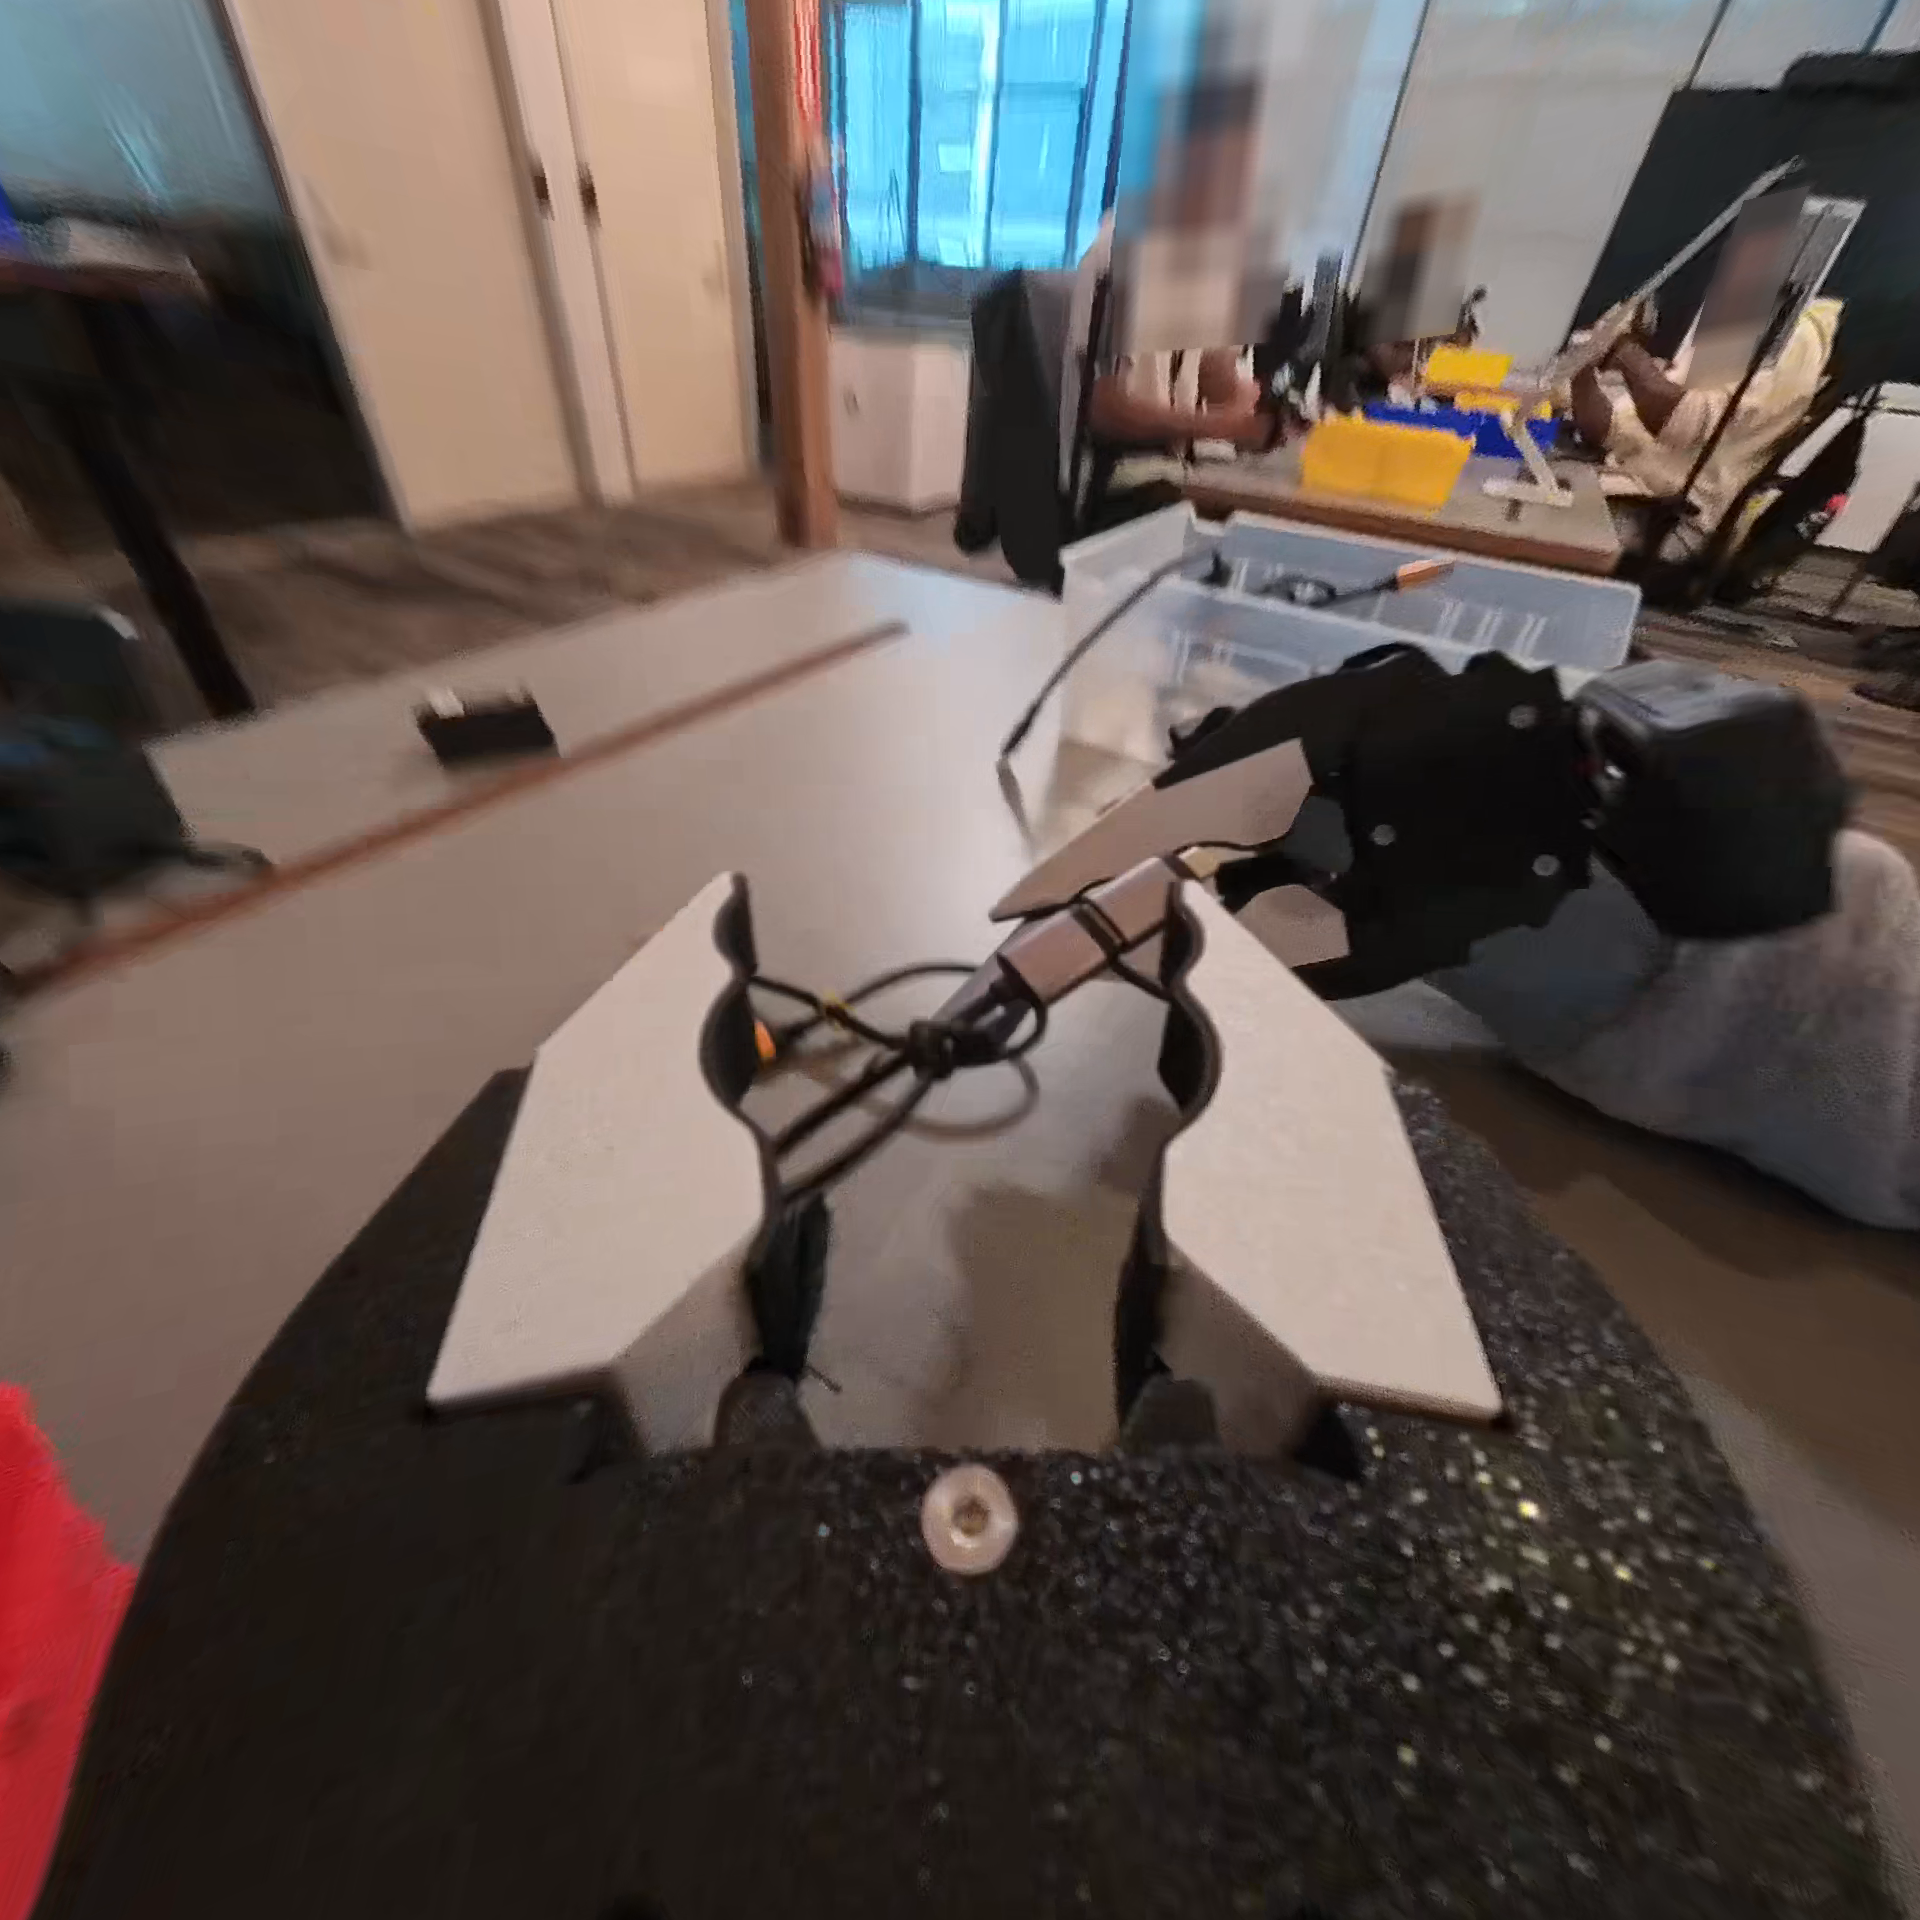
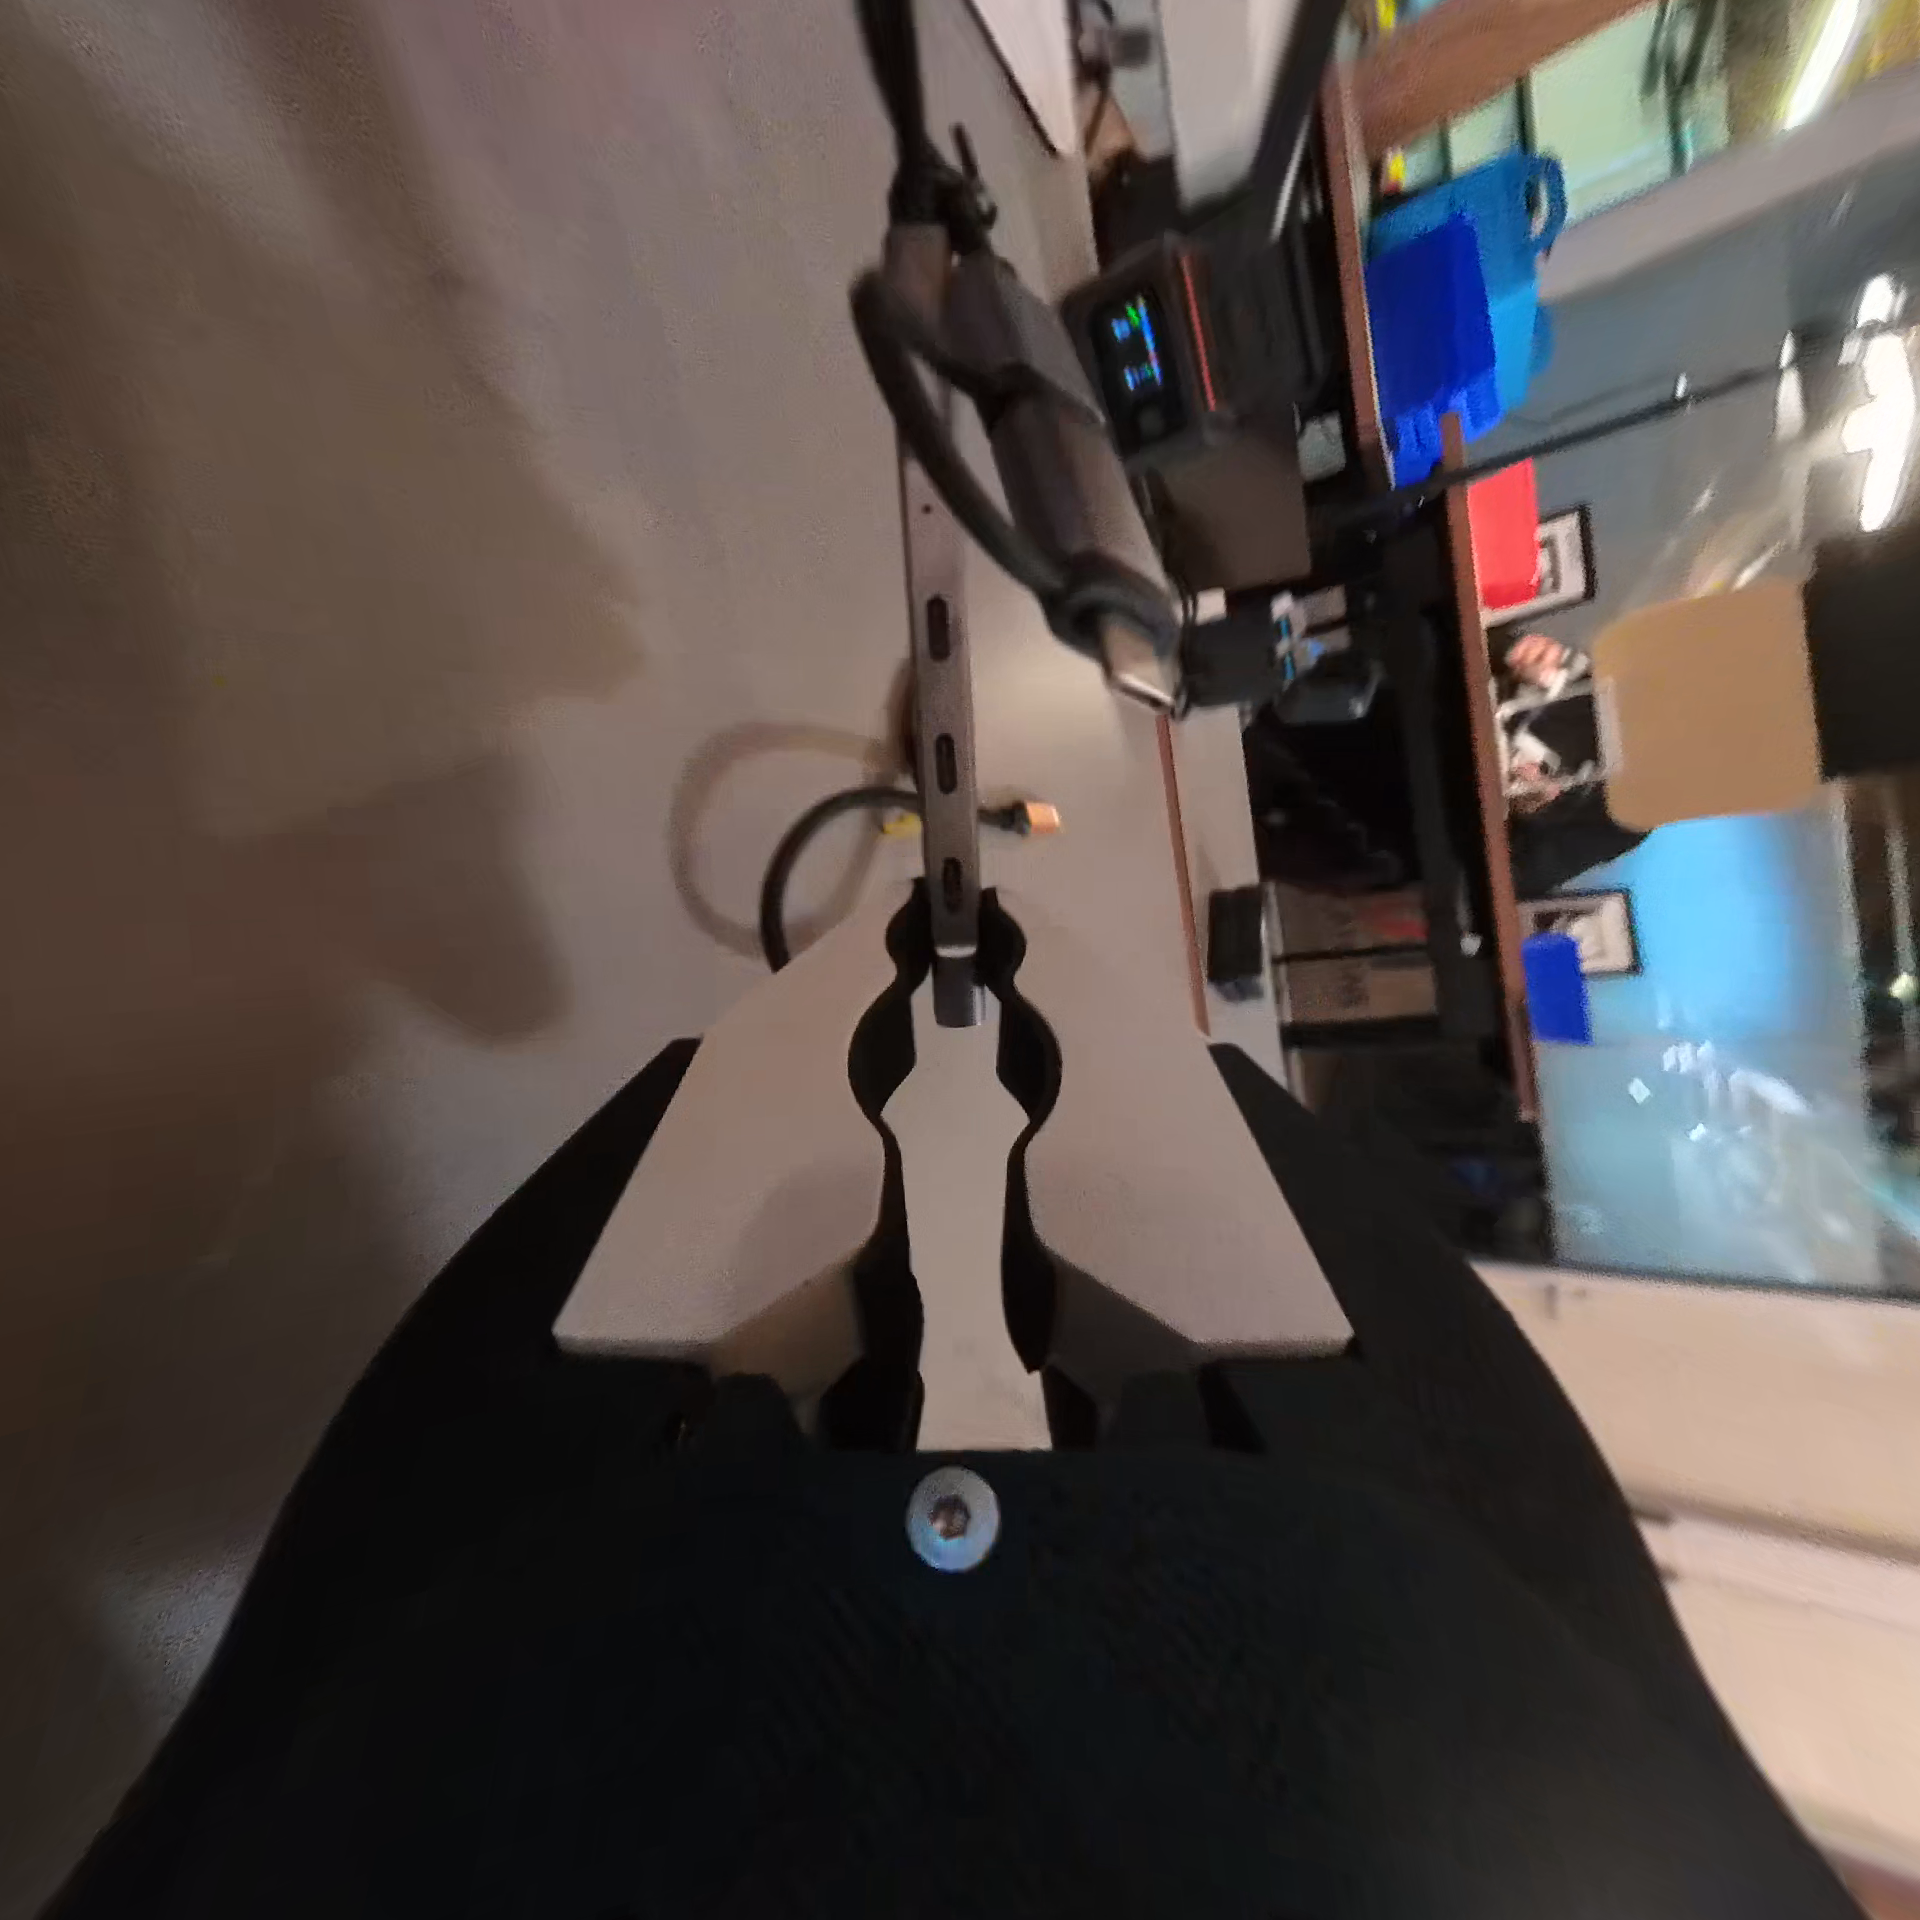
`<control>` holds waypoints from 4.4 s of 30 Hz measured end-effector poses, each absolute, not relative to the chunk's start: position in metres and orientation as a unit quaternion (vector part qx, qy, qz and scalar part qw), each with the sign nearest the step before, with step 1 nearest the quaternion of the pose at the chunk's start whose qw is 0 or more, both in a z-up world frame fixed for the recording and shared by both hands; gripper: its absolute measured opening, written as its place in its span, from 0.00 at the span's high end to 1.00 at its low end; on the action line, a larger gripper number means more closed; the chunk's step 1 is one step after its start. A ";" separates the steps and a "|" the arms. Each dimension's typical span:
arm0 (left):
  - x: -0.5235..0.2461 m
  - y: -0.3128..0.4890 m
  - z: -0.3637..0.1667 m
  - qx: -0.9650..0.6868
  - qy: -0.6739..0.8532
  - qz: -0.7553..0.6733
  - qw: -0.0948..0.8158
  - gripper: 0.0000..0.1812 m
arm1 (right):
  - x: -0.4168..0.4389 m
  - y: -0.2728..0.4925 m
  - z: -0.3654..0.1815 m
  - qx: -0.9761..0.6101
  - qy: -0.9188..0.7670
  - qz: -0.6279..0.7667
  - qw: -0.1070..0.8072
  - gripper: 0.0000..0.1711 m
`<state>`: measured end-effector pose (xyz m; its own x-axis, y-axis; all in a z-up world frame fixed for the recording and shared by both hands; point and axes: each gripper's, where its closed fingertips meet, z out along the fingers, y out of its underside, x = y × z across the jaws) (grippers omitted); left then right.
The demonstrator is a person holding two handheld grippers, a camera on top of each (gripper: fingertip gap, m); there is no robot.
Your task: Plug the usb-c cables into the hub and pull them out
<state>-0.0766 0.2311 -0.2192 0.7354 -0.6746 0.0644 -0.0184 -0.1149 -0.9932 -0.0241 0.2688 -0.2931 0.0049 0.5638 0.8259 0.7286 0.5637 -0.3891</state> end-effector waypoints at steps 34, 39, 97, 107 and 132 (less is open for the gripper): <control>-0.010 0.161 -0.257 -0.587 0.518 -0.331 0.527 0.92 | -0.022 0.168 -0.285 -0.448 -0.747 0.330 0.363 0.96; -0.010 0.157 -0.251 -0.575 0.513 -0.353 0.531 0.94 | -0.020 0.167 -0.287 -0.453 -0.754 0.320 0.352 0.96; -0.100 0.250 -0.258 -0.669 0.341 -0.010 0.660 0.96 | -0.020 0.333 -0.275 -0.718 -0.389 0.256 0.517 0.89; -0.097 0.250 -0.256 -0.657 0.360 0.011 0.663 0.96 | -0.071 0.351 -0.326 -0.812 -0.398 0.228 0.360 0.79; -0.074 0.242 -0.274 -0.643 0.441 -0.001 0.626 0.96 | 0.001 0.242 -0.331 -0.644 -0.650 0.235 0.328 0.91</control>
<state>-0.0742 0.2425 -0.2740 0.6114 -0.5681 -0.5509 -0.5658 0.1730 -0.8062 0.0007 0.2419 -0.3310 0.0450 0.9913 0.1238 0.6827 0.0600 -0.7283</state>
